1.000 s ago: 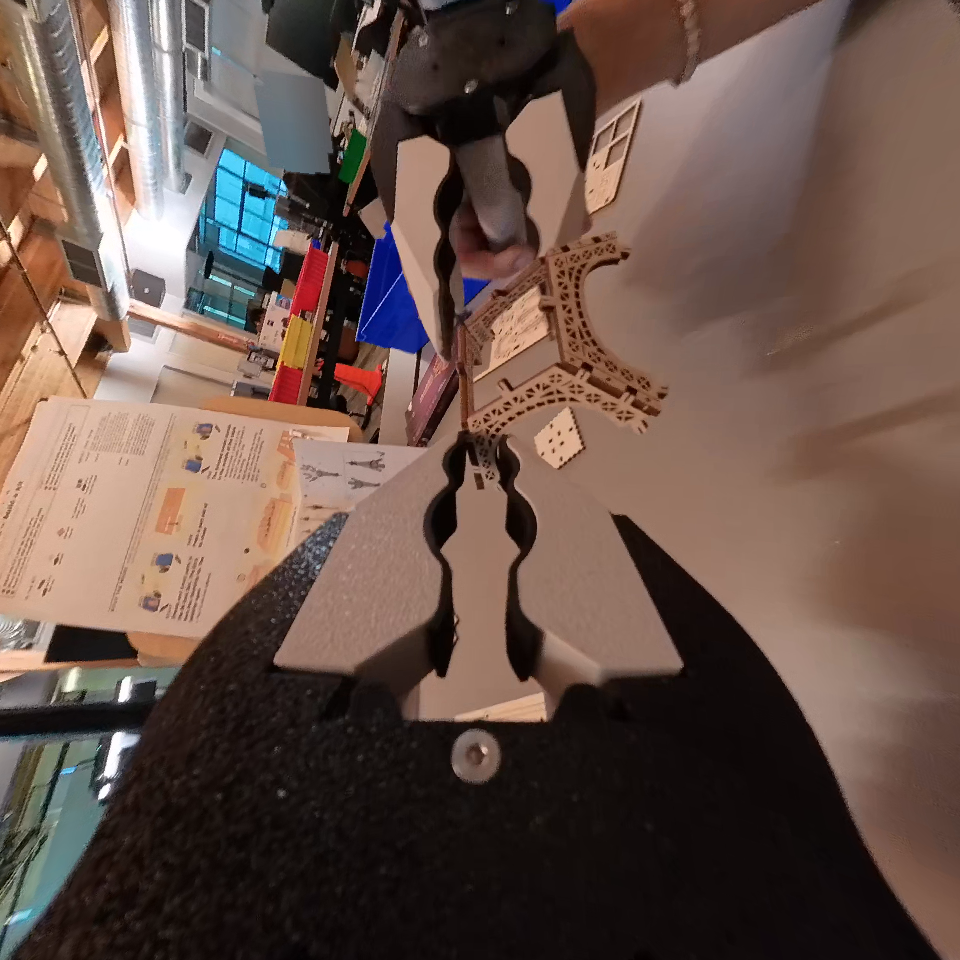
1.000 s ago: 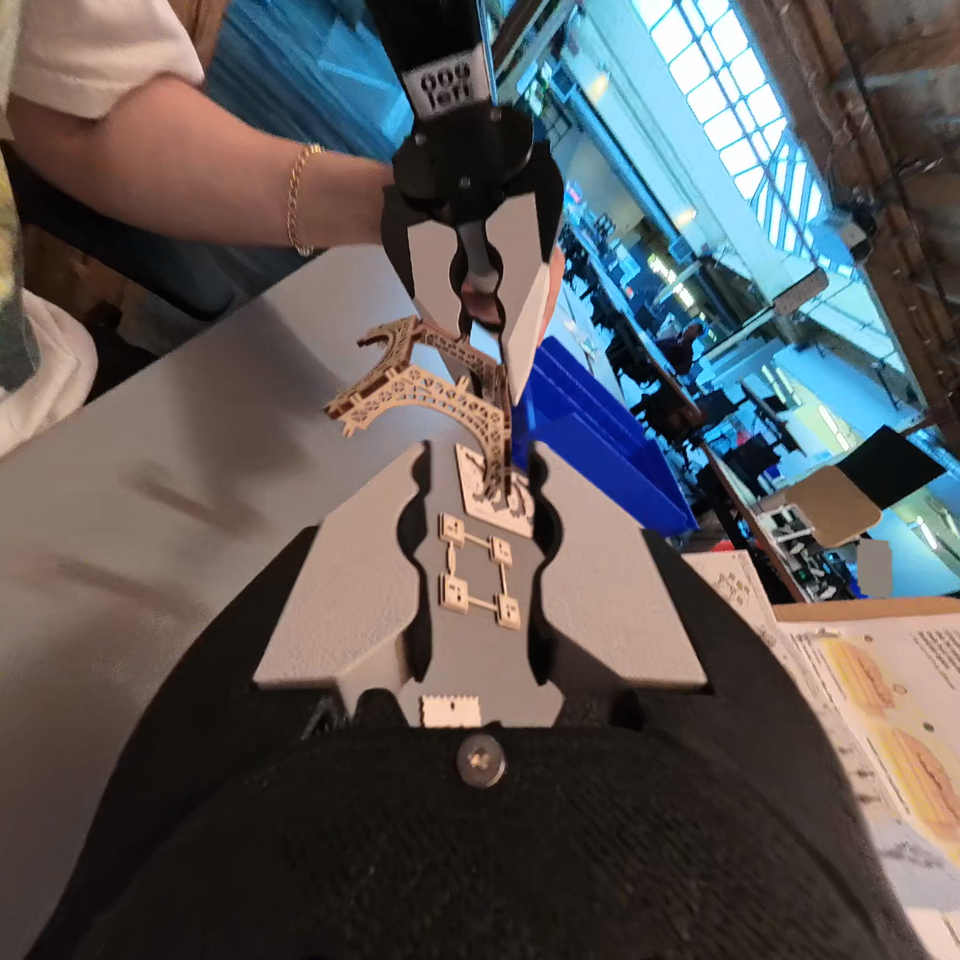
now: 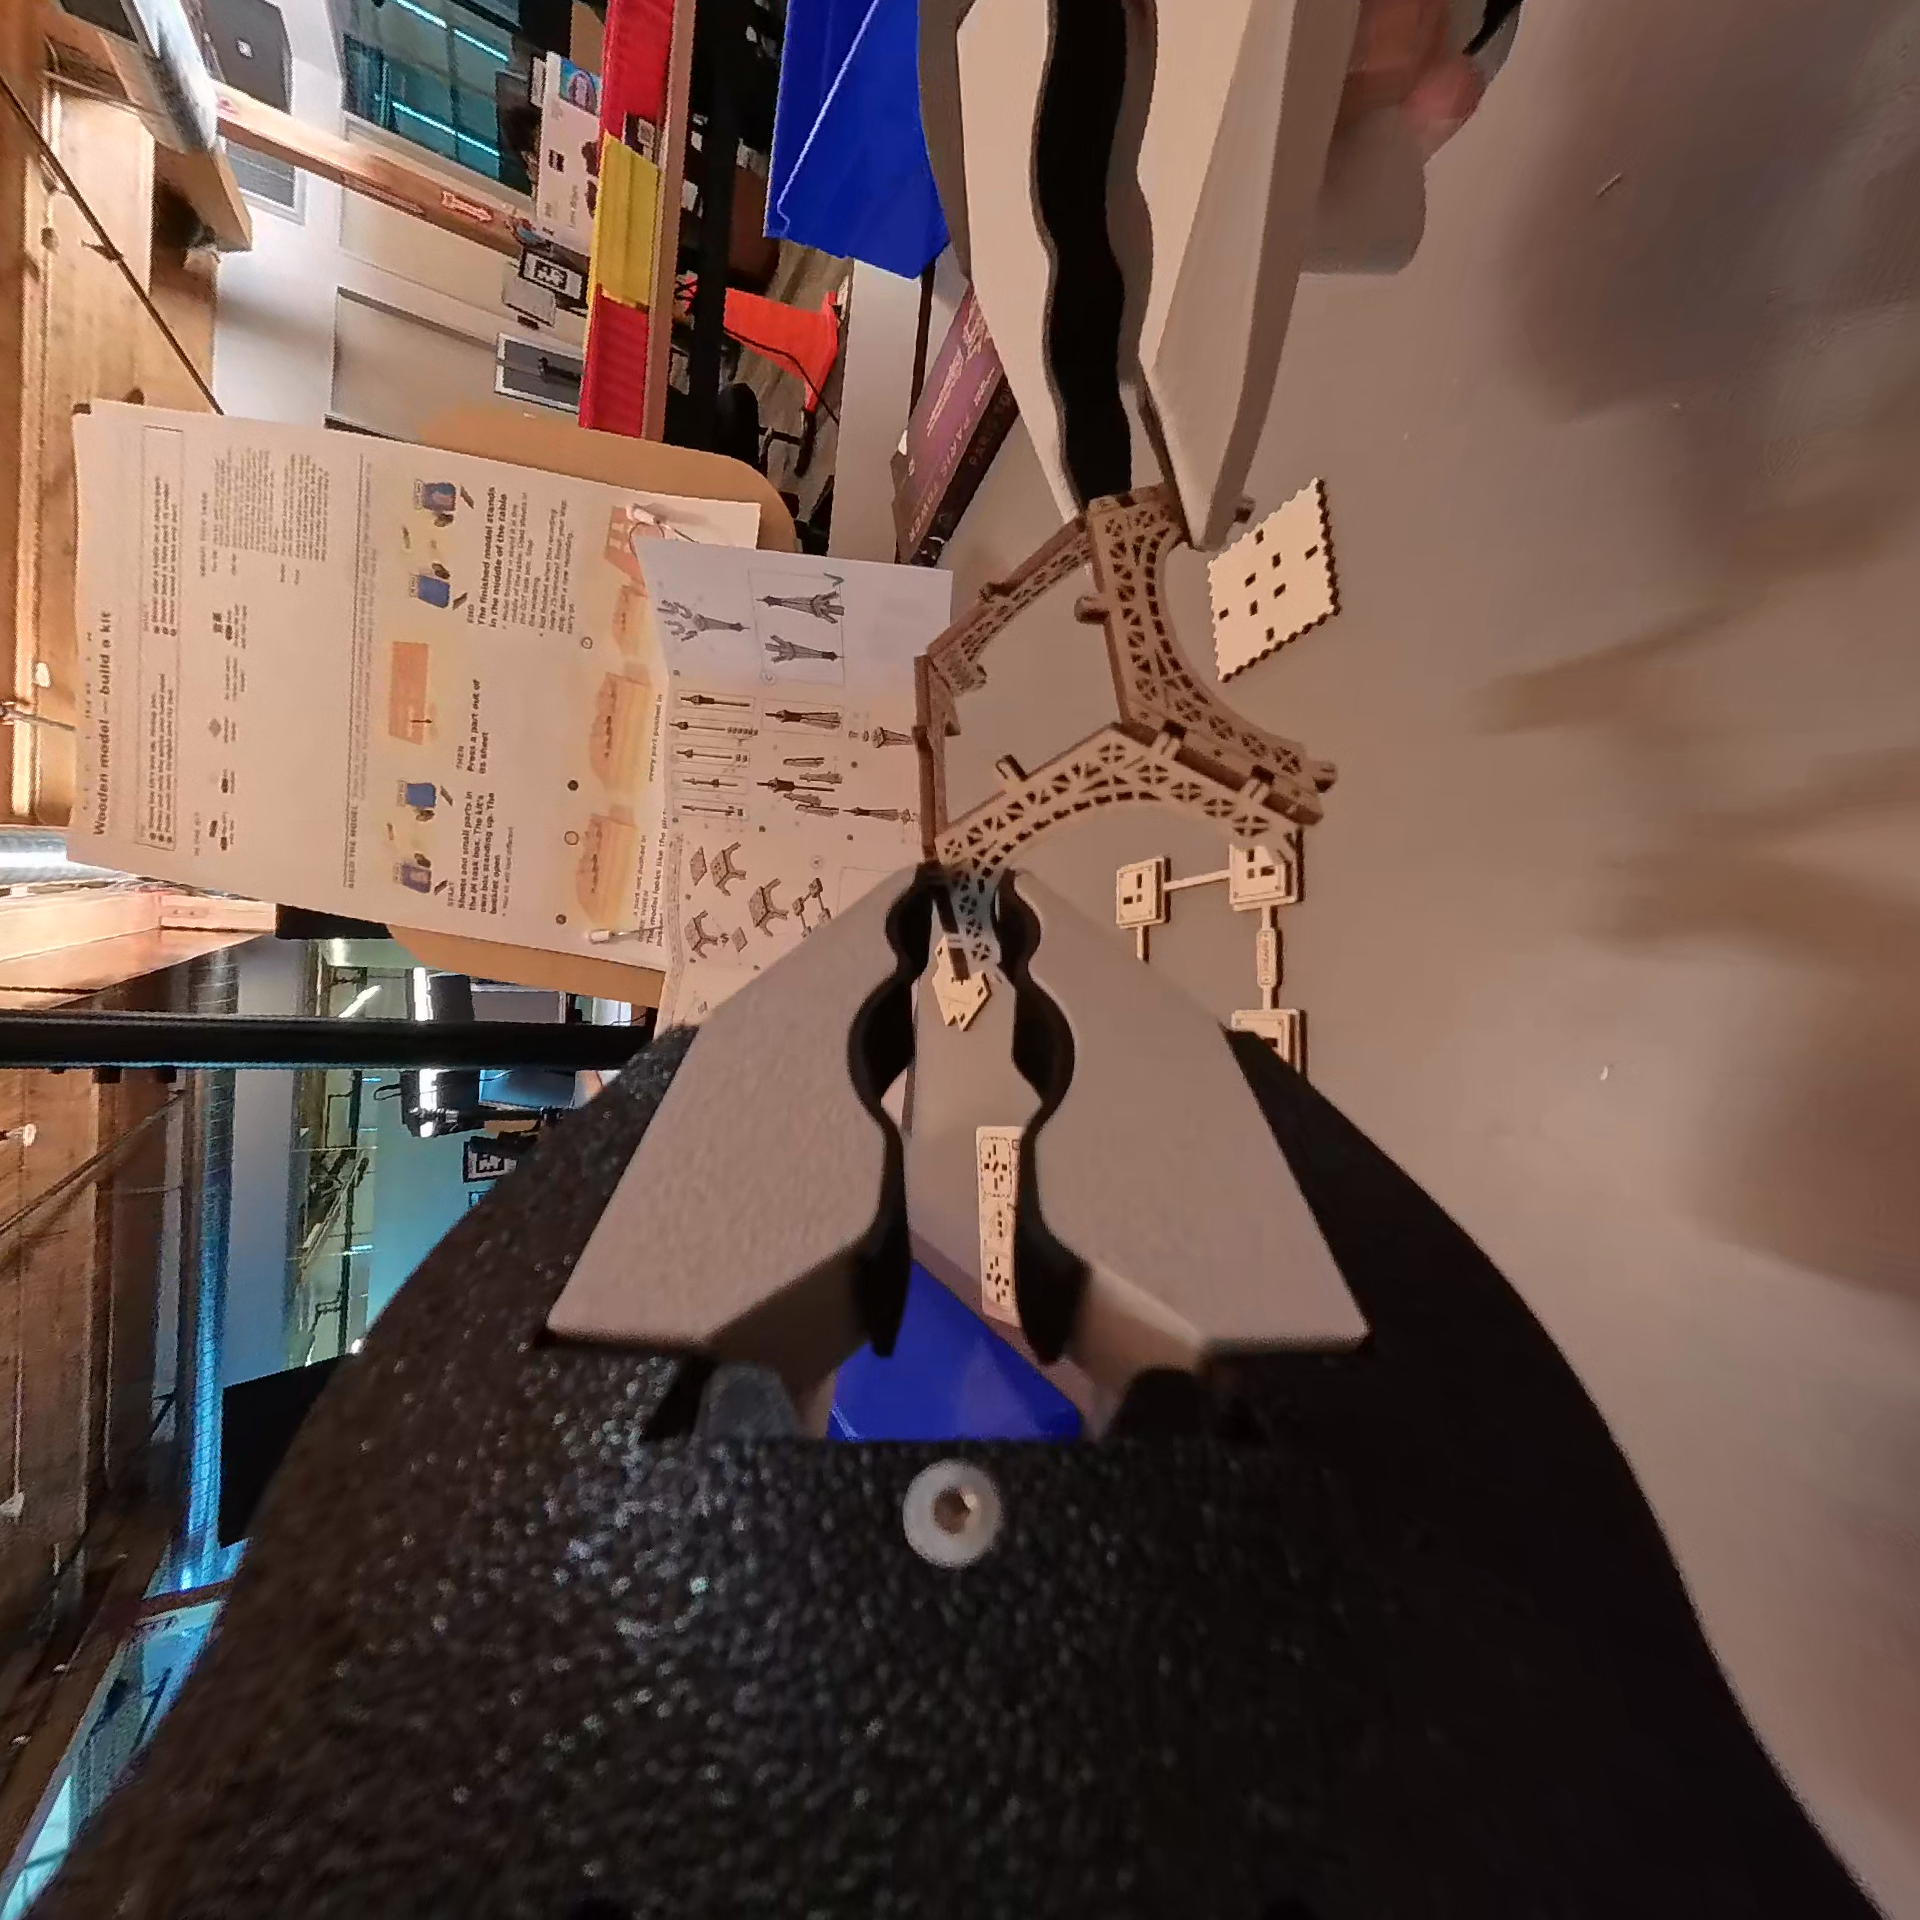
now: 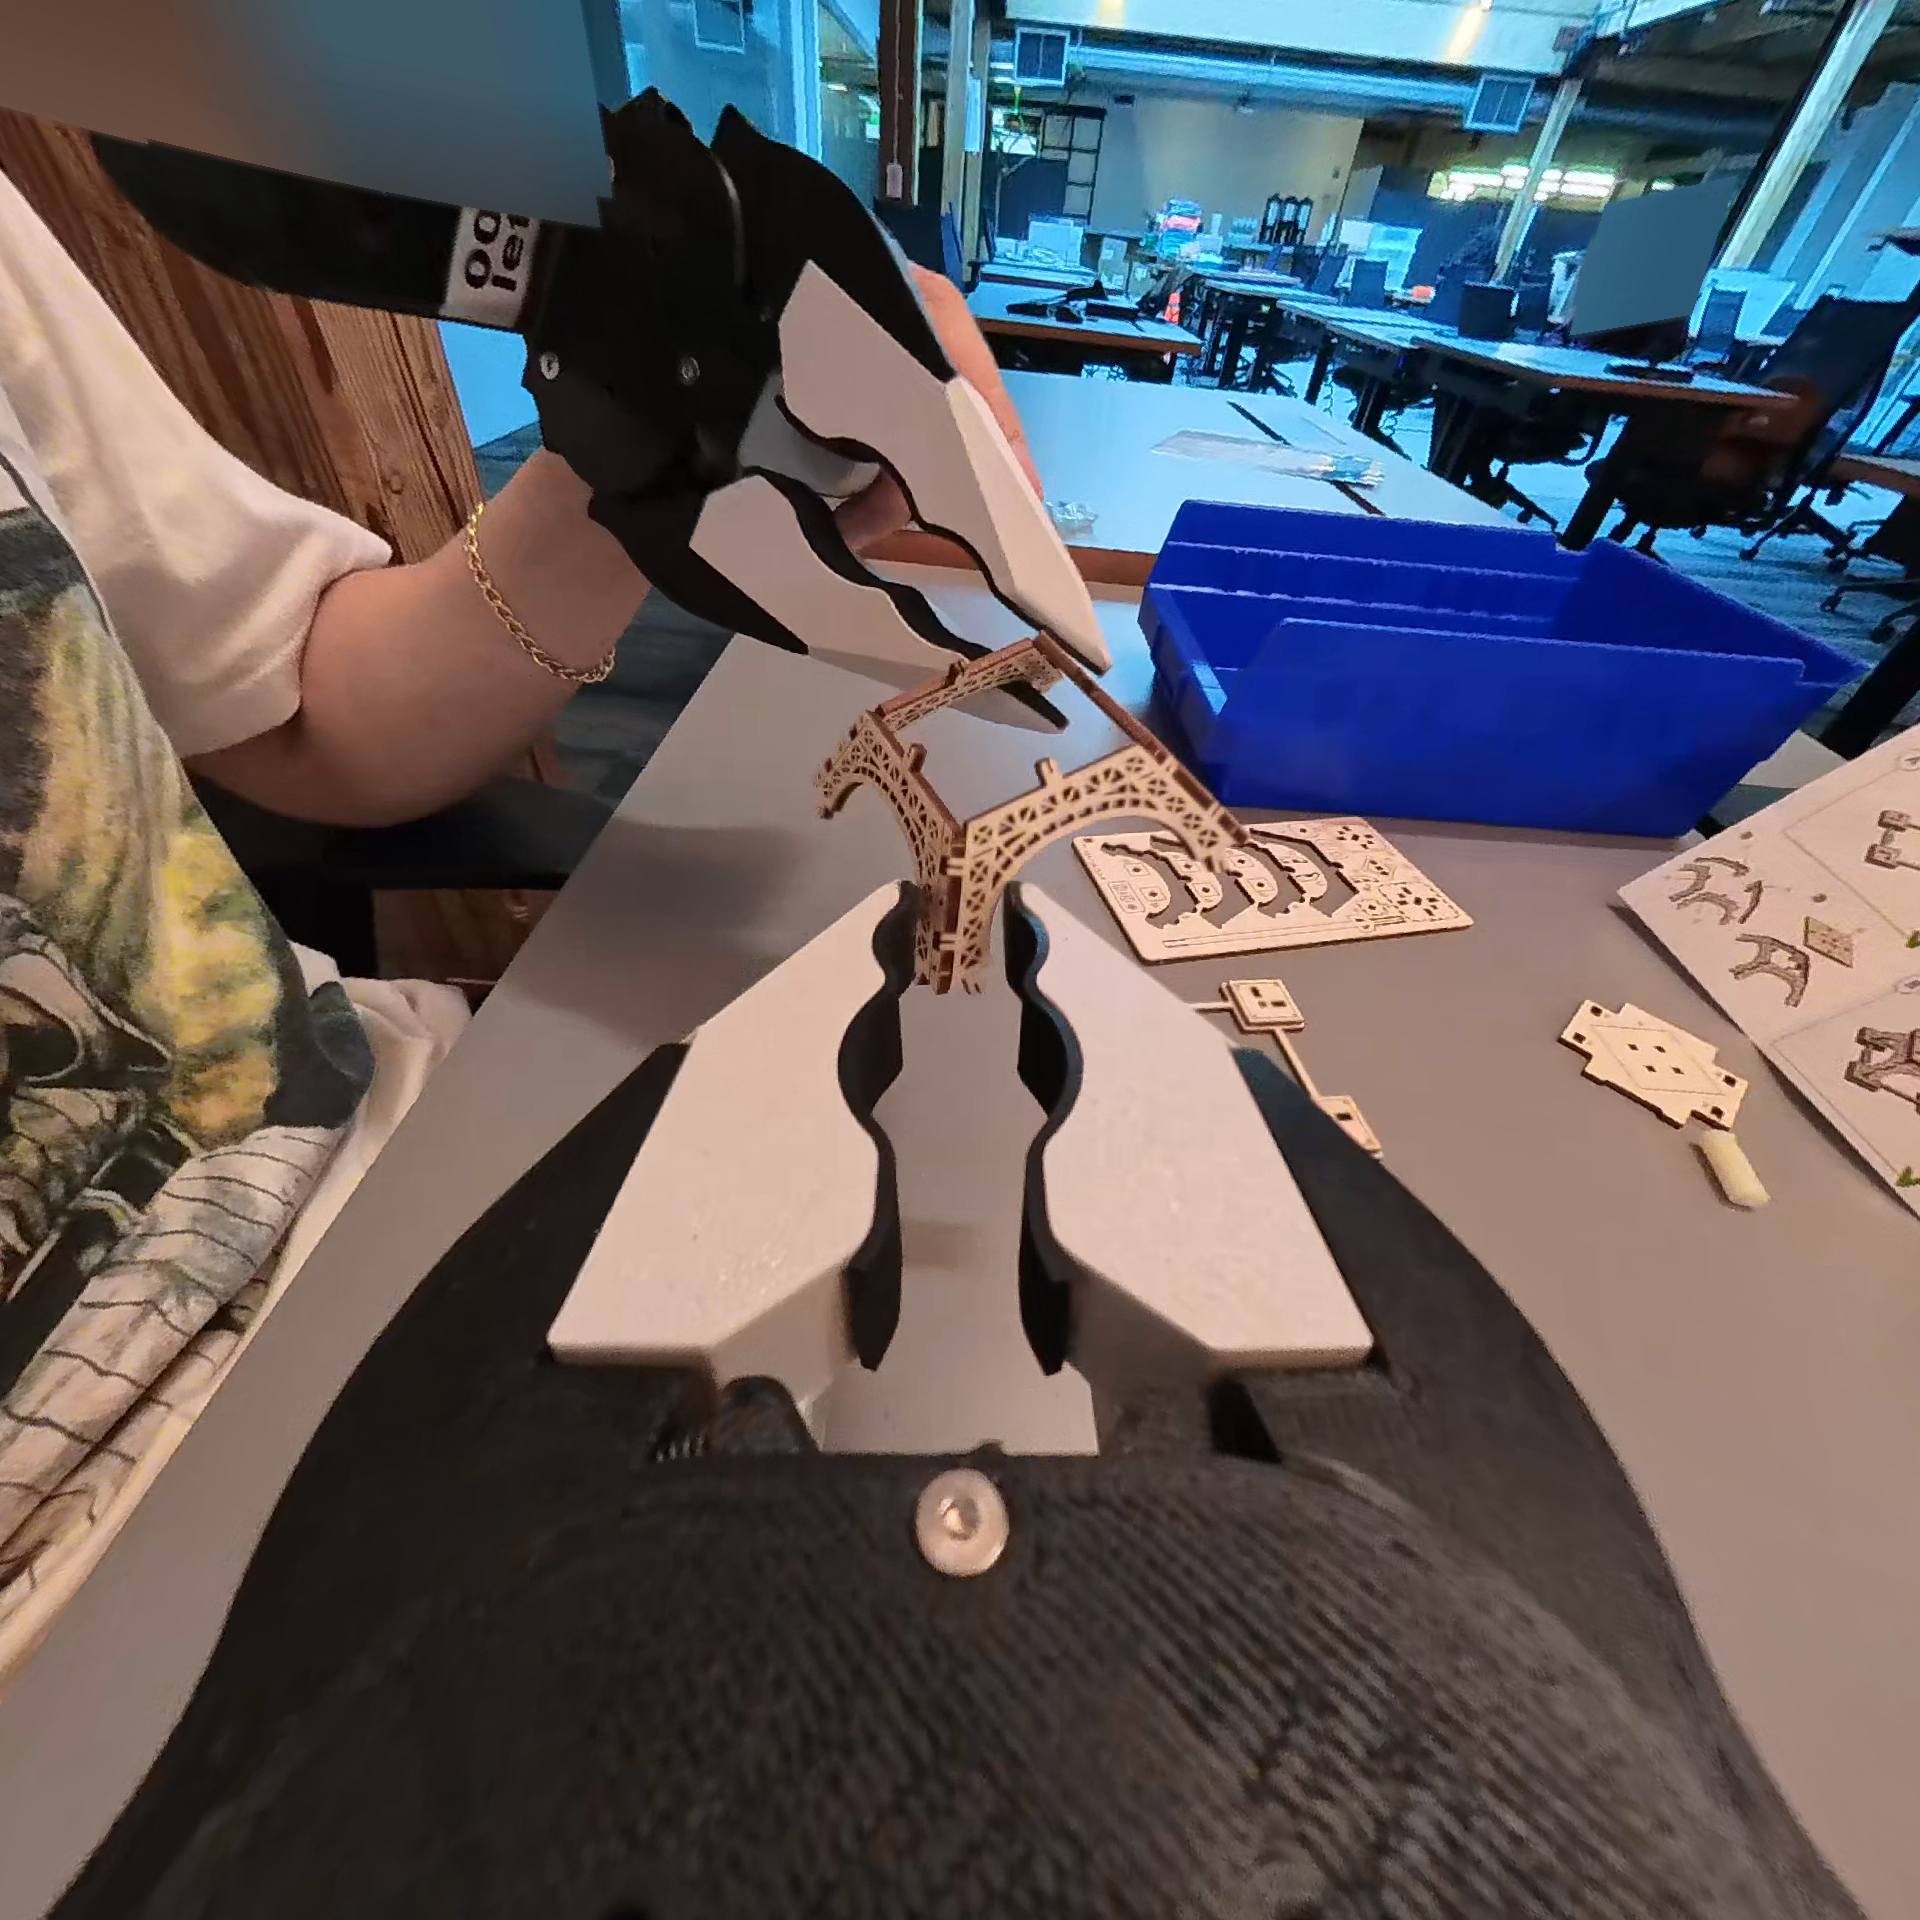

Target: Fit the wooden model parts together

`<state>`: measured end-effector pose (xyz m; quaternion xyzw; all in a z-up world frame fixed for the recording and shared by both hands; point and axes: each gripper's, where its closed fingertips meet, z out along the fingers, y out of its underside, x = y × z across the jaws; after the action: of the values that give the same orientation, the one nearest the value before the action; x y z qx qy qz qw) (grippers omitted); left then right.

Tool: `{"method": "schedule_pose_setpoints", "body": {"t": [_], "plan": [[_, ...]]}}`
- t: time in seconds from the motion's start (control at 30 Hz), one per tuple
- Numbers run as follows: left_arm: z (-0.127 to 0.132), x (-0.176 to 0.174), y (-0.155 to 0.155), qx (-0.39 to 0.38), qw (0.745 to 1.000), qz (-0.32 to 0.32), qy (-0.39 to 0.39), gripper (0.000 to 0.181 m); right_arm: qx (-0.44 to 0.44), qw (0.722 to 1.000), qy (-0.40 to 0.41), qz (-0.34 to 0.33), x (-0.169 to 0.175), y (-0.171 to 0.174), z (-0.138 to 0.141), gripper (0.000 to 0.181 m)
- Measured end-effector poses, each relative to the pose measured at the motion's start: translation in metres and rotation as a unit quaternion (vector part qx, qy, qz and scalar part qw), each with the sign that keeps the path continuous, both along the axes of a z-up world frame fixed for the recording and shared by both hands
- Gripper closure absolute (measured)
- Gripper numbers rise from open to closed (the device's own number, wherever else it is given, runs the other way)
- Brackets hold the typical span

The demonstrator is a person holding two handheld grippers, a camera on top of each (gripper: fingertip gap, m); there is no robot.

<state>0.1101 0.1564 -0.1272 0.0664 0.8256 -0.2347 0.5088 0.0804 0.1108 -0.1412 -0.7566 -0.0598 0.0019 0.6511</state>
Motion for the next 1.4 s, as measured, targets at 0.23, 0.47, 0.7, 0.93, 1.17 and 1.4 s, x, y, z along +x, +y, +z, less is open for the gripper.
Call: {"method": "schedule_pose_setpoints", "body": {"t": [0.23,0.47,0.7,0.93,1.17,1.4], "plan": [[0.008,0.001,0.002,-0.022,1.000,0.005,-0.016,0.165,0.036,0.999,0.023,0.009,0.000,-0.001,0.009,0.169],[0.045,-0.014,-0.004,-0.200,0.979,-0.022,0.037,0.151,0.151,0.987,0.048,-0.018,0.015,-0.012,0.042,0.169],[0.056,-0.042,-0.033,-0.312,0.932,-0.091,0.160,0.151,0.226,0.970,0.095,-0.005,0.016,-0.021,0.062,0.169],[0.055,-0.037,-0.033,-0.344,0.916,-0.082,0.188,0.156,0.231,0.970,0.074,0.000,0.011,-0.019,0.065,0.169],[0.050,-0.034,-0.035,-0.350,0.911,-0.070,0.205,0.157,0.188,0.982,0.001,-0.028,0.011,-0.010,0.053,0.169],[0.046,-0.028,-0.029,-0.358,0.906,-0.050,0.219,0.157,0.167,0.981,-0.081,-0.060,0.011,-0.006,0.051,0.169]]}}
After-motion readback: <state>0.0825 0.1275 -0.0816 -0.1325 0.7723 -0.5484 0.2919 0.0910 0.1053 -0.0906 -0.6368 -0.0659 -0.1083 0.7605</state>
